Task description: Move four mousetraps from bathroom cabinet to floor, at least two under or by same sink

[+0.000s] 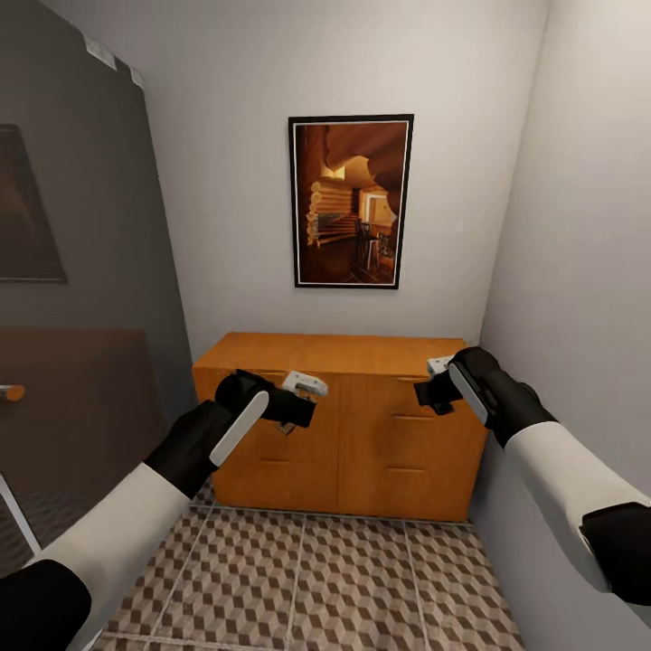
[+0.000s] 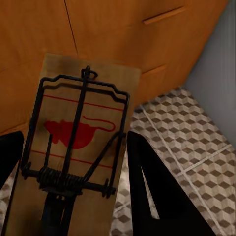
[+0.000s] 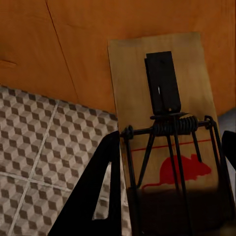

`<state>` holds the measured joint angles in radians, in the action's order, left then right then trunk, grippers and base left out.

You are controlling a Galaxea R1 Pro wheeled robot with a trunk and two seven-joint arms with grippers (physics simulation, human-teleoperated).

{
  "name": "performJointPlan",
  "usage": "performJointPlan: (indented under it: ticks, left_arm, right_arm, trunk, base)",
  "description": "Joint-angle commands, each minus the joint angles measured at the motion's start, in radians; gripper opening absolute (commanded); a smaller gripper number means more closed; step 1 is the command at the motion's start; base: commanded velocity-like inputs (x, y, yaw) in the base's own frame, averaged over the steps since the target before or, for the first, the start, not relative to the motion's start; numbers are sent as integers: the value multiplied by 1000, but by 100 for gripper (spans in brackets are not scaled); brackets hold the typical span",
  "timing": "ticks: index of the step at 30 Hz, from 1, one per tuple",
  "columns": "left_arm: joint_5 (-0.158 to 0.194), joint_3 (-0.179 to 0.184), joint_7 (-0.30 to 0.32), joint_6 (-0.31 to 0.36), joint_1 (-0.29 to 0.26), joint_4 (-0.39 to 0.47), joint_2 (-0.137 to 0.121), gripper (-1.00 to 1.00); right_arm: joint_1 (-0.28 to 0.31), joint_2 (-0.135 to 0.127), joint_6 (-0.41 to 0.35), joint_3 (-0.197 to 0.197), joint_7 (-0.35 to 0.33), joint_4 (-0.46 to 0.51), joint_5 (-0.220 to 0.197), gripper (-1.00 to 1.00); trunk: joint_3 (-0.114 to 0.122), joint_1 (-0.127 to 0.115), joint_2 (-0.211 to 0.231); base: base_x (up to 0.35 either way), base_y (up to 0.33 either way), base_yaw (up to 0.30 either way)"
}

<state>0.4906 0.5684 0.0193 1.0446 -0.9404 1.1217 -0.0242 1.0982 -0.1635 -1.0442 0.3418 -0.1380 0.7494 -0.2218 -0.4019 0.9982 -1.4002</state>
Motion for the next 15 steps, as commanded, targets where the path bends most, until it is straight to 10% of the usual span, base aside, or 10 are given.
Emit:
performJointPlan:
  ticks: [1,15]
  left_arm:
    - [-8,8,2,3,5,-5,0,-100]
    - [-7,30,1,-7,84,-24,-1,-100]
  right_arm:
    - [-5,-1,-3,4,0,-5,-7,-100]
    - [-84,0,-3,5,-1,-29,-20,-100]
  trunk:
    - [-1,0,-1]
    - [-1,0,-1]
  base:
    - [0,0,0]
    - [-9,0,0]
